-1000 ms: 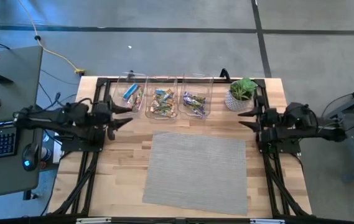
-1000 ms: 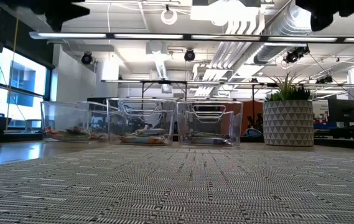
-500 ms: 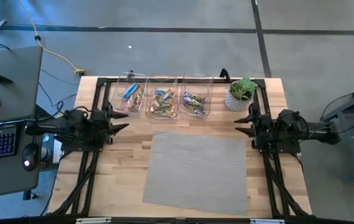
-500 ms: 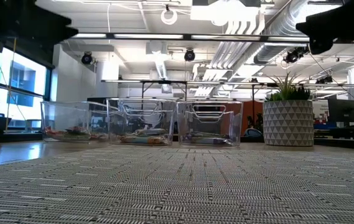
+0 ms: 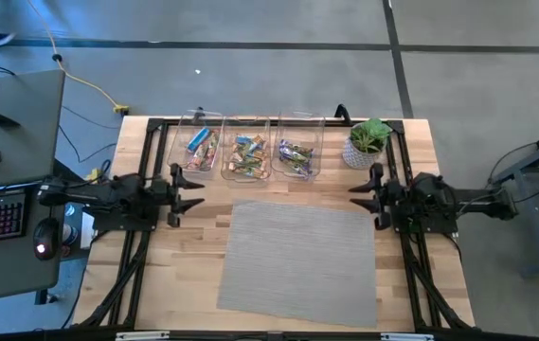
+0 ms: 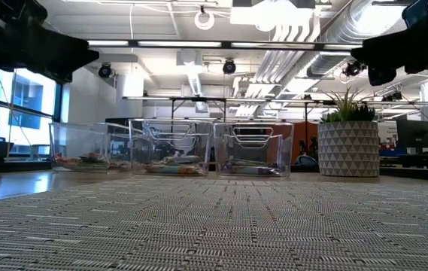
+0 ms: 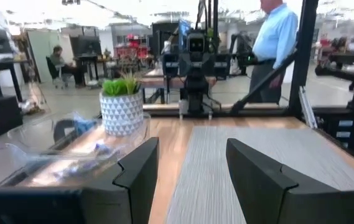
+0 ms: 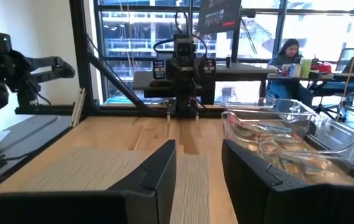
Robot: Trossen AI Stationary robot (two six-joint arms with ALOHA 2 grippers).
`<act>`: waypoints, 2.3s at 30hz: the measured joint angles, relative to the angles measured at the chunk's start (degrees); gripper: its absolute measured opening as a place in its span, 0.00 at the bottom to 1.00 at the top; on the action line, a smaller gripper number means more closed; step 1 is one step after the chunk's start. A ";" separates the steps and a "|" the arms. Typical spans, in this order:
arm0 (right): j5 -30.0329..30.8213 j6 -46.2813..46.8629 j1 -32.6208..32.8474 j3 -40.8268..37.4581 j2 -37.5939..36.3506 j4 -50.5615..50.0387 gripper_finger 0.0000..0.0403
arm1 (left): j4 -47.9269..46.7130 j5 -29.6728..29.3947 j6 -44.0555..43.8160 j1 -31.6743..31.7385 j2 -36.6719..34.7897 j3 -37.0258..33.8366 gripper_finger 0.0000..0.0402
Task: Pick and place Granola Bars by type
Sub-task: Return to Home Position
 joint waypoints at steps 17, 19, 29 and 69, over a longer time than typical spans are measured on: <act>0.02 4.02 0.00 -2.97 0.96 -0.33 0.28 | -3.12 0.82 -0.71 0.00 1.50 -0.17 0.45; 0.02 4.02 0.00 -2.97 0.96 -0.37 0.28 | -3.12 0.82 -0.71 0.00 1.50 -0.17 0.45; 0.01 4.02 0.00 -2.98 0.96 -0.46 0.28 | -3.12 0.75 -0.74 0.01 1.50 -0.26 0.45; -0.02 4.02 0.00 -3.01 0.96 -0.59 0.28 | -3.11 0.82 -0.76 0.02 1.50 -0.28 0.45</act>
